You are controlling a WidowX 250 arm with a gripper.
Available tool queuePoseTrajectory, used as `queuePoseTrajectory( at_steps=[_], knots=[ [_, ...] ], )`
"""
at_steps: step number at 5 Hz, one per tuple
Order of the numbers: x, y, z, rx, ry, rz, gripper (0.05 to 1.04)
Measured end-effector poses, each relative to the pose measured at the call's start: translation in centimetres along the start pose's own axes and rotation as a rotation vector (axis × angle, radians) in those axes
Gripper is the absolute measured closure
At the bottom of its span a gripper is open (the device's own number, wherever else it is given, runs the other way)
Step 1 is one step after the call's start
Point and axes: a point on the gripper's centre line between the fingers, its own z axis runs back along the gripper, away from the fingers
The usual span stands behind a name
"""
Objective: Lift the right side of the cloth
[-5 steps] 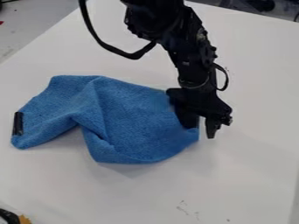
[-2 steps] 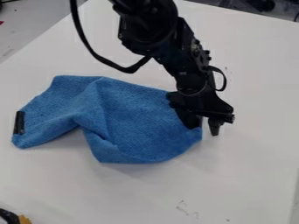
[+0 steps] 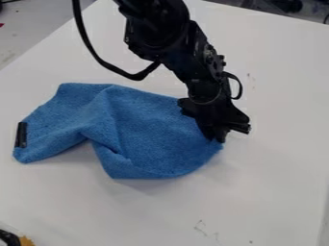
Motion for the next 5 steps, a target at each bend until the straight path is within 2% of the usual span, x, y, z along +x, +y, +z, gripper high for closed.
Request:
queuePoseTrajectory(
  at_steps=[1,2,3,4,5],
  knots=[
    [-0.2,0.1,0.4,0.033,0.097,-0.045,1.006],
    [1.7,0.8,4.9,0.133,0.109,-0.030,1.025],
    [3.6,3.3,9.3,0.197,0.043,-0.002,1.026],
    [3.5,8.1,12.0,0.238,-0.027,0.075,1.026],
    [0.7,13.0,13.2,0.260,-0.058,0.184,1.027]
  ],
)
